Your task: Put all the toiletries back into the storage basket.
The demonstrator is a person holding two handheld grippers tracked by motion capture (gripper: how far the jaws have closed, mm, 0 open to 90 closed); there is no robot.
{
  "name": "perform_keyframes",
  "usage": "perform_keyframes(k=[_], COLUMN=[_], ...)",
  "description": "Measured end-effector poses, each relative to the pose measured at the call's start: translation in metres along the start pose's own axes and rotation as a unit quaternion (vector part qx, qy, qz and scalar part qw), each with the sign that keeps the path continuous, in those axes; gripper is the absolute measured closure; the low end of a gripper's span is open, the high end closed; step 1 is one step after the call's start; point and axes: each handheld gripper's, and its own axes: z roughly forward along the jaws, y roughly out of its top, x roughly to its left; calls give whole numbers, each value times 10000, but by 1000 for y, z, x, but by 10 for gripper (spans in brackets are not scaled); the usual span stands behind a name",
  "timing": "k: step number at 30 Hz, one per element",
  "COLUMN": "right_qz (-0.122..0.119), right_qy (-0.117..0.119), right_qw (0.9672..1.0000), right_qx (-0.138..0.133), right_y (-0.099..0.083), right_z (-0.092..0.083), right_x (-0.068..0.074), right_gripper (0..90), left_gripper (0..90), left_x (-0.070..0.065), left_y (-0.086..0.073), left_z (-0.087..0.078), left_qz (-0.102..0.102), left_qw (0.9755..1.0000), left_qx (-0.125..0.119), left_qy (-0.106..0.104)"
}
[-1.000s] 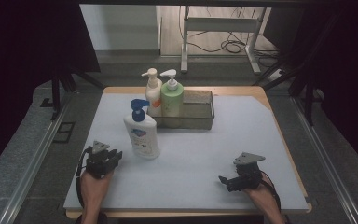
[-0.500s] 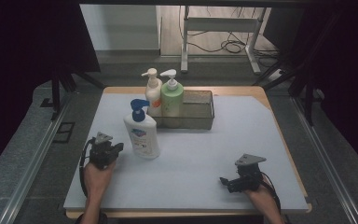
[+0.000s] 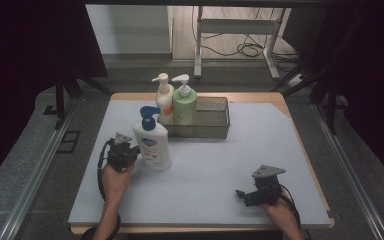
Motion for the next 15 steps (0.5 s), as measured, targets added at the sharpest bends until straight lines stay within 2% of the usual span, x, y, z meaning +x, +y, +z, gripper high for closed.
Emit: perform_keyframes(k=[15], right_qz=[5], right_qy=[4], right_qw=[10000], right_qx=[0], right_y=[0], right_z=[0], right_x=[0], right_gripper=[2], left_gripper=[892], left_x=[1], left_y=[5], left_z=[7], left_qz=[-128], left_qw=[9999], left_qx=[-67], left_qy=[-82])
